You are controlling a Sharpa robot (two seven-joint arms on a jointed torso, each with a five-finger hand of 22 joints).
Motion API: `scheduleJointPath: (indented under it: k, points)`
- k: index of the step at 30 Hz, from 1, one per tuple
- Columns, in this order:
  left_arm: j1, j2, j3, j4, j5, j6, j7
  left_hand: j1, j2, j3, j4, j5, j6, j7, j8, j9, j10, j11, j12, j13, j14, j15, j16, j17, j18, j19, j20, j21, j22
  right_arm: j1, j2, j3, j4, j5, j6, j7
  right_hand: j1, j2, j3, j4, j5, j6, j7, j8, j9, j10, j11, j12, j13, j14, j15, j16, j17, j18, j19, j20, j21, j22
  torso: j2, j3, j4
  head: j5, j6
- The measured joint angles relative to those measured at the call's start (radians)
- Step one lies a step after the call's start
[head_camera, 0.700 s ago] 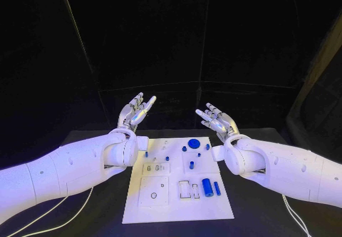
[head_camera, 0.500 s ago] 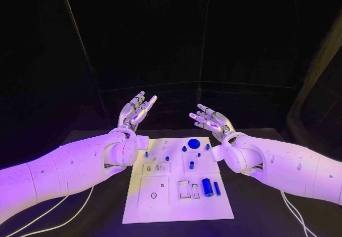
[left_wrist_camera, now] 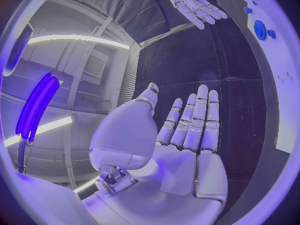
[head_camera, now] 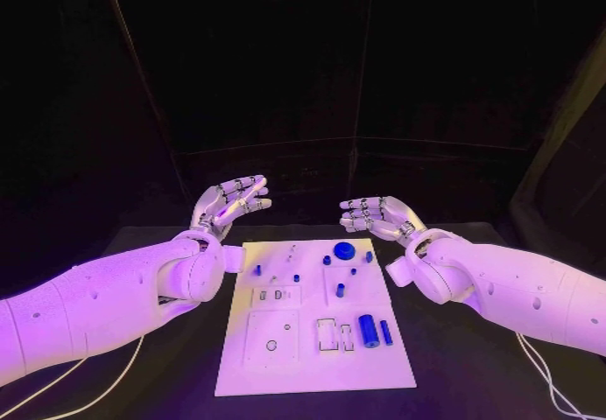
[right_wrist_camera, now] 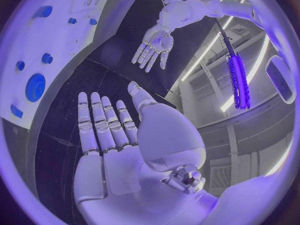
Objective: Assemble the parts on the task board
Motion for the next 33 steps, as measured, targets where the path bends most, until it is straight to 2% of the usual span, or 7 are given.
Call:
scheduleJointPath:
  k: [5,11,18,19,22,26,33]
  points:
    - [0.000,-0.047,0.000,0.045,-0.022,0.029,-0.006,0.030,0.007,-0.005,-0.033,0.000,0.128,0.024,0.022,0.003,0.094,-0.023,0.013,-0.007,0.107,-0.027,0.017,0.022,0.000,0.090,-0.020,0.020,-0.003,0.021,-0.005,0.001,-0.014,-0.095,-0.009,-0.003,0.024,-0.008,0.012,-0.026,-0.005,0.115,0.019,0.002,0.000,0.100,-0.017,0.000,0.001,0.107,-0.021,0.000,0.002,0.016,0.076,-0.013,0.024,0.000,0.021,0.0008,0.0044,-0.001,0.008]
    - [0.002,-0.086,0.000,0.108,-0.049,0.054,-0.015,0.045,0.010,-0.008,-0.052,0.000,0.160,0.035,0.022,-0.007,0.130,-0.038,0.013,-0.014,0.153,-0.046,0.017,0.040,0.000,0.148,-0.037,0.022,-0.011,0.052,0.004,0.001,-0.043,-0.242,-0.011,-0.023,0.042,-0.008,0.034,-0.064,-0.012,0.211,0.038,0.002,0.001,0.199,-0.039,0.000,0.002,0.222,-0.053,0.006,0.007,0.015,0.163,-0.043,0.060,0.005,0.050,-0.0006,0.0107,-0.009,0.019]
    - [0.002,-0.129,0.000,0.183,-0.068,0.078,-0.025,0.048,0.014,-0.011,-0.060,0.000,0.165,0.040,0.019,-0.010,0.140,-0.041,0.008,-0.014,0.161,-0.046,0.007,0.044,0.000,0.159,-0.041,0.022,-0.016,0.088,0.020,0.002,-0.070,-0.482,0.003,-0.094,0.048,-0.013,0.064,-0.106,-0.012,0.285,0.025,0.002,0.001,0.294,-0.065,-0.016,0.002,0.363,-0.096,0.031,0.021,0.015,0.269,-0.092,0.128,0.030,0.085,-0.0060,0.0189,-0.018,0.029]
    - [0.002,-0.135,0.000,0.195,-0.071,0.082,-0.027,0.048,0.014,-0.011,-0.060,0.000,0.165,0.040,0.018,-0.010,0.140,-0.041,0.008,-0.014,0.163,-0.048,0.007,0.044,0.000,0.159,-0.042,0.022,-0.016,0.093,0.024,0.003,-0.073,-0.528,0.009,-0.112,0.059,-0.025,0.076,-0.128,-0.012,0.319,0.014,-0.005,0.001,0.341,-0.082,-0.032,0.002,0.479,-0.129,0.062,0.040,0.015,0.353,-0.130,0.200,0.063,0.089,-0.0066,0.0198,-0.019,0.030]
    - [0.002,-0.151,0.000,0.221,-0.074,0.088,-0.032,0.048,0.014,-0.011,-0.066,0.000,0.169,0.036,0.017,-0.011,0.143,-0.037,0.003,-0.015,0.164,-0.049,0.002,0.046,0.000,0.167,-0.042,0.022,-0.017,0.103,0.032,0.003,-0.075,-0.634,0.027,-0.154,0.054,-0.042,0.084,-0.139,-0.012,0.344,-0.002,-0.016,0.001,0.374,-0.103,-0.050,0.002,0.600,-0.163,0.108,0.069,0.015,0.433,-0.174,0.295,0.110,0.103,-0.0086,0.0225,-0.024,0.034]
    - [0.002,-0.165,0.000,0.253,-0.078,0.097,-0.037,0.048,0.014,-0.011,-0.066,0.000,0.169,0.036,0.017,-0.011,0.143,-0.037,0.003,-0.015,0.164,-0.049,0.002,0.046,-0.001,0.167,-0.042,0.022,-0.017,0.117,0.043,0.004,-0.076,-0.778,0.062,-0.214,0.039,-0.058,0.084,-0.139,-0.012,0.349,-0.007,-0.029,0.001,0.378,-0.108,-0.057,0.002,0.613,-0.171,0.160,0.103,0.015,0.456,-0.194,0.357,0.145,0.121,-0.0102,0.0261,-0.030,0.039]
    - [0.002,-0.169,0.000,0.279,-0.082,0.111,-0.045,0.048,0.014,-0.015,-0.070,0.000,0.169,0.036,0.007,-0.014,0.143,-0.037,-0.008,-0.016,0.170,-0.048,-0.004,0.050,-0.001,0.187,-0.043,0.023,-0.018,0.128,0.064,0.004,-0.072,-0.960,0.114,-0.292,0.022,-0.075,0.087,-0.136,-0.020,0.353,-0.011,-0.048,0.001,0.352,-0.112,-0.057,0.002,0.613,-0.171,0.310,0.191,0.015,0.461,-0.199,0.442,0.196,0.144,-0.0117,0.0305,-0.035,0.044]
